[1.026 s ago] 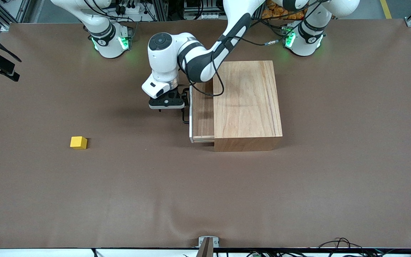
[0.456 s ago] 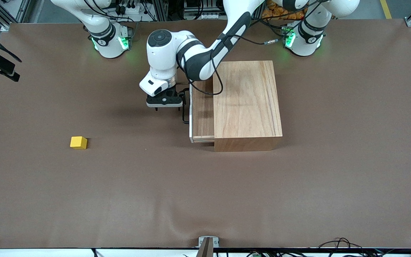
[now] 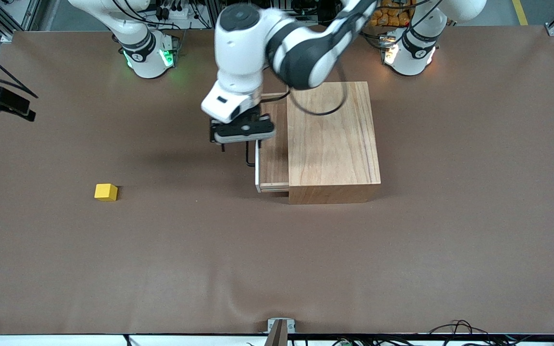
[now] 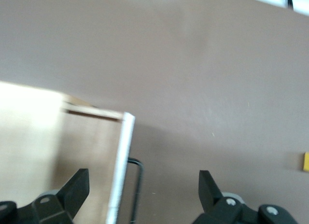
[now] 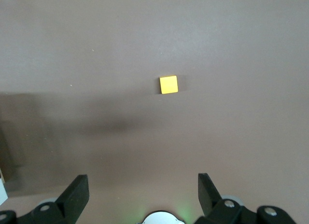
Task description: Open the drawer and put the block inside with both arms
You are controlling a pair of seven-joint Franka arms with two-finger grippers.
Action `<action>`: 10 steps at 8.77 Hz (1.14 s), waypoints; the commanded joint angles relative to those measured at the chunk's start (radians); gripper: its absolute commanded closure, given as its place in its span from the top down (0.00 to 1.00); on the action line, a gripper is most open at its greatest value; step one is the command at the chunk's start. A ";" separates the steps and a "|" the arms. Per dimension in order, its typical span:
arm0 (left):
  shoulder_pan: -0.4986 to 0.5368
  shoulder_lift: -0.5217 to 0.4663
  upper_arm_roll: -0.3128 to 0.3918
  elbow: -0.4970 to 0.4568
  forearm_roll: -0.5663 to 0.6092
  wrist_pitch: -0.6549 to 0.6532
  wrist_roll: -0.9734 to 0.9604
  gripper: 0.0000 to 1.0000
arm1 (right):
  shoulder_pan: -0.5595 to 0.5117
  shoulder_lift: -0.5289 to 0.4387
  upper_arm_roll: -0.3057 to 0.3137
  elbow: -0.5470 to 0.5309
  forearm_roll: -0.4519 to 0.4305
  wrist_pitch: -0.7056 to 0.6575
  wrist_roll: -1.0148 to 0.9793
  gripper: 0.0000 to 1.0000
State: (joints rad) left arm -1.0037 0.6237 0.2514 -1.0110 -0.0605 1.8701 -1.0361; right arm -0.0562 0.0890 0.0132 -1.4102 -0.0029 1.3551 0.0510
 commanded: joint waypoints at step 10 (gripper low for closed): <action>0.609 -0.352 -0.018 -0.095 -0.004 -0.520 0.574 1.00 | -0.088 0.423 0.010 -0.472 -0.015 0.765 -0.221 1.00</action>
State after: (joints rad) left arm -0.4259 0.3112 0.2502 -1.0572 -0.0612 1.3627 -0.5050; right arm -0.1231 0.4921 0.0116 -1.8764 -0.0044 2.0996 -0.1368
